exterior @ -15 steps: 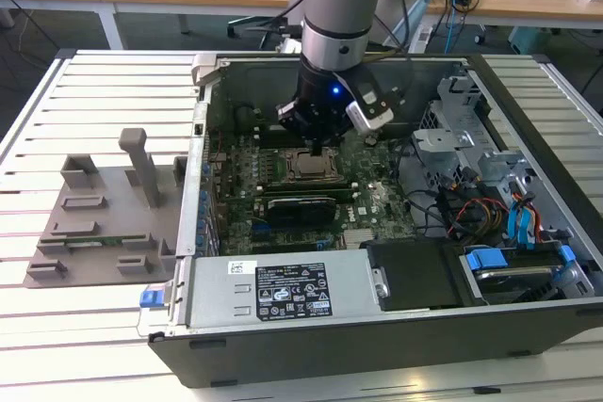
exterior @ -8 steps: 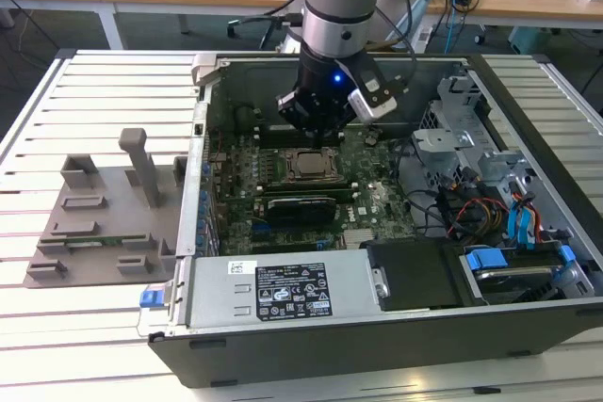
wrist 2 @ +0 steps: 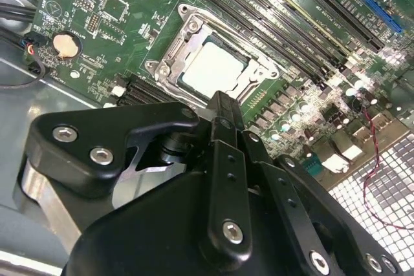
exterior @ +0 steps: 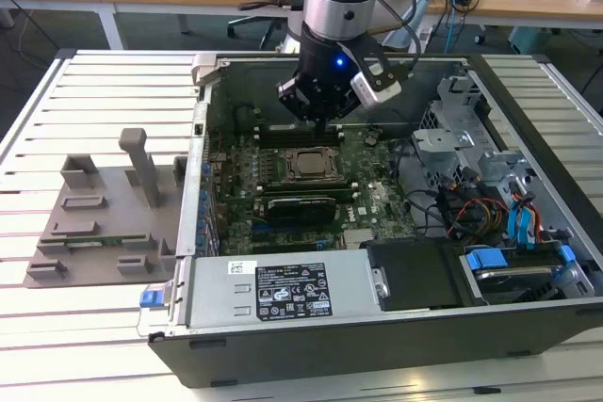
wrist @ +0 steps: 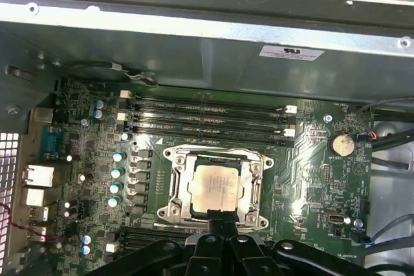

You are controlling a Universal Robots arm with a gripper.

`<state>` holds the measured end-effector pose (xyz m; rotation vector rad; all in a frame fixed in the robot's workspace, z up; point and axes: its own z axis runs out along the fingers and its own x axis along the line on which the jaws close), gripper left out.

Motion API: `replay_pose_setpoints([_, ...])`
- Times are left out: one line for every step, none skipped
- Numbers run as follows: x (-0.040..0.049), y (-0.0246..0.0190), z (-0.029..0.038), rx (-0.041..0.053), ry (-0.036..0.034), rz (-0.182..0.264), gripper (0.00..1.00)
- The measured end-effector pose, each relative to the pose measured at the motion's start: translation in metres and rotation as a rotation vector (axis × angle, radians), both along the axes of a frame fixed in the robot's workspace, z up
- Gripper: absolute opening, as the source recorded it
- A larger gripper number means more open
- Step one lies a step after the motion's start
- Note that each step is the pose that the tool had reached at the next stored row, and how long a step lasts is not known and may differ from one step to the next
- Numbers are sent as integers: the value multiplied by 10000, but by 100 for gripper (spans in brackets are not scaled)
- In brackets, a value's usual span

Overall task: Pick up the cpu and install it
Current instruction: 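Install the second cpu locking lever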

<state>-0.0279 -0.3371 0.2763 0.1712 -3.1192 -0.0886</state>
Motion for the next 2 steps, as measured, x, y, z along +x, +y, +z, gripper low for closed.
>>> replay_pose_setpoints([0,0,0,0,0,0,11])
replay_pose_setpoints([0,0,1,0,0,0,11])
